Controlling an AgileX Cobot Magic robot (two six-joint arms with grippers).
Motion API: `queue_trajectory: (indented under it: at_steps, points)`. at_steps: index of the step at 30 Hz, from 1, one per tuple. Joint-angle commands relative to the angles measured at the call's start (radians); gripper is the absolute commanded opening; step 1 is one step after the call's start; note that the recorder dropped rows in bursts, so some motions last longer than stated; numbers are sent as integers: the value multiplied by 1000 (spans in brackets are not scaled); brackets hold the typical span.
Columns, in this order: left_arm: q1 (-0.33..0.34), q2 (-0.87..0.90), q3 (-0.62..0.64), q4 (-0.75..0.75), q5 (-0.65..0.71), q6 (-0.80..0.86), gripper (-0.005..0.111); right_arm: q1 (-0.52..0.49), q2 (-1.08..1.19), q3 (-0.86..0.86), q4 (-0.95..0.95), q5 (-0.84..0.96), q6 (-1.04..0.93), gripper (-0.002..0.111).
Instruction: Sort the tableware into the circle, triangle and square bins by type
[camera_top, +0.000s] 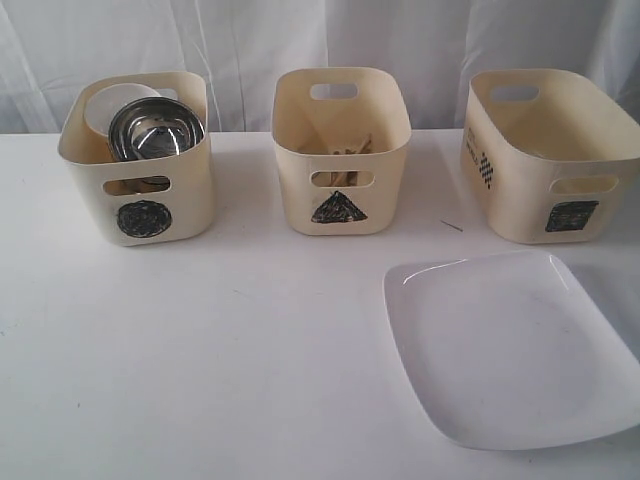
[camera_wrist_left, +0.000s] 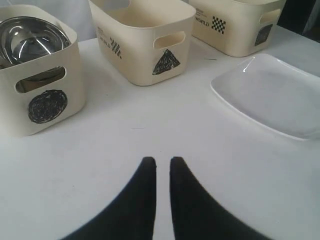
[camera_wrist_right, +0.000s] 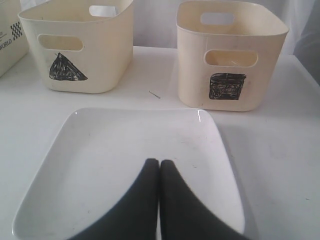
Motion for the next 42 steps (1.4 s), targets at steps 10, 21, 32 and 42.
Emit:
queue_trajectory:
  at_steps: [10, 21, 32, 42]
  points:
    - [-5, -6, 5, -12, 6, -4, 17, -2, -5, 6, 1, -10, -1, 0]
    - [-5, -6, 146, -12, -293, 176, 17, -2, -5, 6, 1, -10, -1, 0]
    - [-5, -6, 344, -12, -570, 176, 17, -2, -5, 6, 1, -10, -1, 0]
    - [-5, -102, 344, -12, -503, 176, 17, -2, -5, 6, 1, -10, -1, 0]
